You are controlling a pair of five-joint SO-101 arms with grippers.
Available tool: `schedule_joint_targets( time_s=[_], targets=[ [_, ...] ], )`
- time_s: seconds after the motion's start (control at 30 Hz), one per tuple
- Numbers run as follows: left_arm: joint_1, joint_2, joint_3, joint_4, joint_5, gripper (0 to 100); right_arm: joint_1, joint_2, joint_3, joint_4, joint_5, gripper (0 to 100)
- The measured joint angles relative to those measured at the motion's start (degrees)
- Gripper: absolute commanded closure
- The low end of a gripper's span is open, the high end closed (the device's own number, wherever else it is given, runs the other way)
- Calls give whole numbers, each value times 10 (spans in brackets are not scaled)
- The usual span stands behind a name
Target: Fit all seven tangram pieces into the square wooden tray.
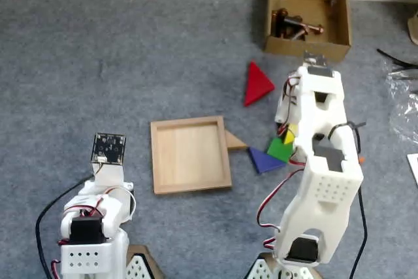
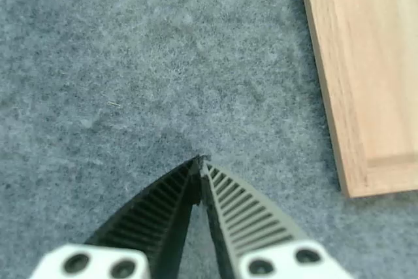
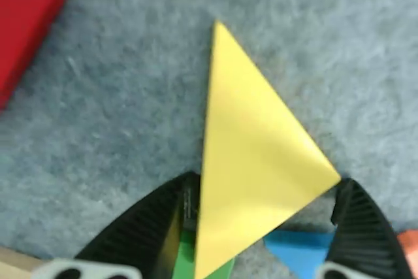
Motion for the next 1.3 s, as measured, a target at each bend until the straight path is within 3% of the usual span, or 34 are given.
schedule_joint_targets(
  time_s=[0.47, 0.7, 1.03, 1.3],
  targets=[
    [0, 0, 0, 0, 0, 994, 1, 0, 0, -17, 134, 685],
    [0, 0, 0, 0, 0, 994, 1, 0, 0, -17, 146, 685],
    [0, 0, 0, 0, 0, 994, 1, 0, 0, 0, -24, 685],
    [0, 0, 0, 0, 0, 994, 0, 0, 0, -11, -47, 685]
  ],
)
